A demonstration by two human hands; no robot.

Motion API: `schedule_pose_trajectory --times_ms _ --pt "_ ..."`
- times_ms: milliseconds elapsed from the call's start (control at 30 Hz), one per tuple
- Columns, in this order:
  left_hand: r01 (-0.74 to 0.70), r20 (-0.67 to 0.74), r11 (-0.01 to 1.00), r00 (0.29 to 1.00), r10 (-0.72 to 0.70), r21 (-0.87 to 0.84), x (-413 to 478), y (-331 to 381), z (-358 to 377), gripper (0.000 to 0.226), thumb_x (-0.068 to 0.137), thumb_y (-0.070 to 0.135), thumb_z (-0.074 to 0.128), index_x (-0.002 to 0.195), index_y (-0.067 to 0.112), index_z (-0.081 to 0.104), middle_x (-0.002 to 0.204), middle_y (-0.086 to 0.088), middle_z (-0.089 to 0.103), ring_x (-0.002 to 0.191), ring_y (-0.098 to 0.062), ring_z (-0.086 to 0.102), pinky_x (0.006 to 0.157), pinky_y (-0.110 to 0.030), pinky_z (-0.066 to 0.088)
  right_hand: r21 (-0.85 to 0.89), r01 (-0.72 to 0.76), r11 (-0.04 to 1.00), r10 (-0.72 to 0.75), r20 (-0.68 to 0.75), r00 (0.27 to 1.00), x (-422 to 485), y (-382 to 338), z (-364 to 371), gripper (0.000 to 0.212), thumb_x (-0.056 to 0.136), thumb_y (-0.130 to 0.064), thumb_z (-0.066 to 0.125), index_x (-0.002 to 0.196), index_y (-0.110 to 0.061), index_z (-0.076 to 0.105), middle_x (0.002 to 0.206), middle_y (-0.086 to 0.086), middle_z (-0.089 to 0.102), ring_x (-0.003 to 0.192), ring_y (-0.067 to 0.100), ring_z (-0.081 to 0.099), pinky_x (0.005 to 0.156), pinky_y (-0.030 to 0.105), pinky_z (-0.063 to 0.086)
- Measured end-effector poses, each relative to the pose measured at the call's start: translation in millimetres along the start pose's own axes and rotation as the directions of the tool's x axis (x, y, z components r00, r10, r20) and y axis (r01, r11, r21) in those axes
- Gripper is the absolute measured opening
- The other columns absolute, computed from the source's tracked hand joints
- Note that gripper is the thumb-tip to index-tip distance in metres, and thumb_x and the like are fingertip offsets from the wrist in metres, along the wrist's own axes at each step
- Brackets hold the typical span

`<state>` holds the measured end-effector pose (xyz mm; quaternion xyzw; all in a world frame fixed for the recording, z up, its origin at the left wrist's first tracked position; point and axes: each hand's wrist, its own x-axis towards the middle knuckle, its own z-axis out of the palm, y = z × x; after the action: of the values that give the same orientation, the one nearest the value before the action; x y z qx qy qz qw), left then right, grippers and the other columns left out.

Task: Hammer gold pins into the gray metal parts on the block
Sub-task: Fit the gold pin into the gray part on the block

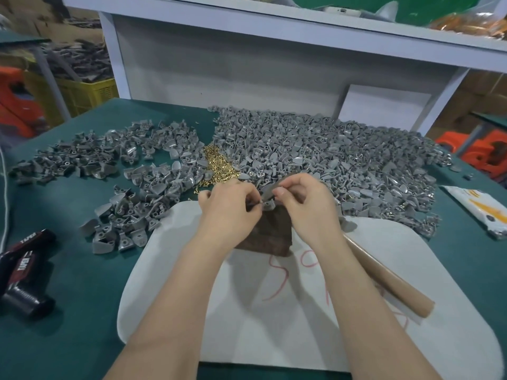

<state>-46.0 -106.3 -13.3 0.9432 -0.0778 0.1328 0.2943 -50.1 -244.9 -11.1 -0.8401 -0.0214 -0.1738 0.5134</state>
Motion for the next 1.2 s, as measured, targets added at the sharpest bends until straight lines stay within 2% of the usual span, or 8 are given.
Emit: schedule_pose_trajectory --times_ms 133,233,433,633,733,967,1067,1200 --pt "-0.011 -0.002 1.0 1.0 0.011 0.003 -0.1 -1.0 0.3 0.004 0.087 0.035 0.059 0.086 0.032 0.063 0.093 0.012 0.05 0.105 -0.017 0.049 0.083 -0.034 0.024 -0.163 0.073 0.984 -0.068 0.038 0.997 -3.5 -2.0 4.6 0.011 0.083 -0.014 0.068 0.078 -0.023 0.063 0.082 -0.005 0.065 0.079 0.011 0.059 0.08 0.029 0.048" --pt "-0.011 -0.006 1.0 1.0 0.011 -0.01 0.4 -1.3 0.7 0.005 0.086 0.034 0.061 0.086 0.031 0.064 0.092 0.012 0.051 0.105 -0.017 0.049 0.084 -0.035 0.025 -0.217 0.073 0.973 -0.064 0.047 0.997 -5.0 -1.3 7.9 0.007 0.082 -0.015 0.07 0.077 -0.019 0.067 0.085 -0.003 0.061 0.081 0.011 0.056 0.078 0.021 0.042" --pt "-0.017 -0.005 0.999 1.0 0.017 -0.033 1.2 -1.4 0.9 0.006 0.087 0.033 0.062 0.082 0.031 0.063 0.091 0.013 0.051 0.106 -0.018 0.049 0.083 -0.034 0.025 -0.266 0.08 0.961 -0.067 0.056 0.996 -3.6 -1.1 6.7 0.007 0.083 -0.014 0.069 0.076 -0.015 0.067 0.083 -0.006 0.056 0.076 0.006 0.05 0.071 0.015 0.035" --pt "-0.026 -0.004 0.999 1.0 0.026 -0.045 0.9 -1.2 1.2 0.005 0.087 0.032 0.061 0.083 0.029 0.062 0.094 0.013 0.053 0.108 -0.02 0.048 0.089 -0.036 0.027 -0.247 0.086 0.965 -0.073 0.062 0.995 -4.0 -1.5 7.4 0.008 0.083 -0.012 0.068 0.075 -0.012 0.067 0.079 -0.008 0.053 0.071 -0.002 0.048 0.071 0.015 0.035" --pt "-0.027 -0.002 0.999 1.0 0.027 -0.047 0.3 -1.1 0.8 0.008 0.088 0.031 0.061 0.08 0.031 0.058 0.092 0.014 0.052 0.107 -0.019 0.047 0.087 -0.035 0.026 -0.275 0.09 0.957 -0.075 0.064 0.995 -4.3 -3.1 7.5 0.012 0.084 -0.013 0.067 0.073 -0.014 0.064 0.077 -0.012 0.051 0.072 0.003 0.048 0.071 0.018 0.036" --pt "-0.032 0.005 0.998 0.999 0.032 -0.048 -0.2 0.4 -0.8 0.01 0.088 0.025 0.061 0.081 0.031 0.056 0.094 0.013 0.053 0.107 -0.02 0.046 0.087 -0.034 0.027 -0.44 0.122 0.889 -0.056 0.16 0.986 1.4 -14.9 6.7 0.011 0.086 -0.015 0.063 0.075 -0.015 0.062 0.093 0.002 0.057 0.09 0.022 0.056 0.085 0.035 0.043" --pt "-0.036 0.017 0.999 0.999 0.037 -0.035 -0.5 1.0 -2.2 0.007 0.088 0.024 0.06 0.085 0.029 0.059 0.101 0.009 0.058 0.108 -0.022 0.046 0.089 -0.035 0.028 -0.5 0.123 0.858 -0.025 0.198 0.98 4.8 -18.9 5.1 0.015 0.087 -0.017 0.062 0.073 -0.019 0.057 0.094 0.001 0.056 0.093 0.024 0.055 0.086 0.036 0.044" --pt "-0.038 0.017 0.999 0.999 0.039 -0.029 -0.7 1.9 -3.5 0.008 0.088 0.023 0.06 0.084 0.029 0.058 0.1 0.009 0.058 0.108 -0.023 0.046 0.091 -0.037 0.029 -0.513 0.13 0.848 -0.022 0.211 0.977 5.3 -20.6 4.8 0.015 0.088 -0.019 0.062 0.074 -0.02 0.057 0.093 -0.001 0.054 0.094 0.023 0.055 0.087 0.037 0.044"
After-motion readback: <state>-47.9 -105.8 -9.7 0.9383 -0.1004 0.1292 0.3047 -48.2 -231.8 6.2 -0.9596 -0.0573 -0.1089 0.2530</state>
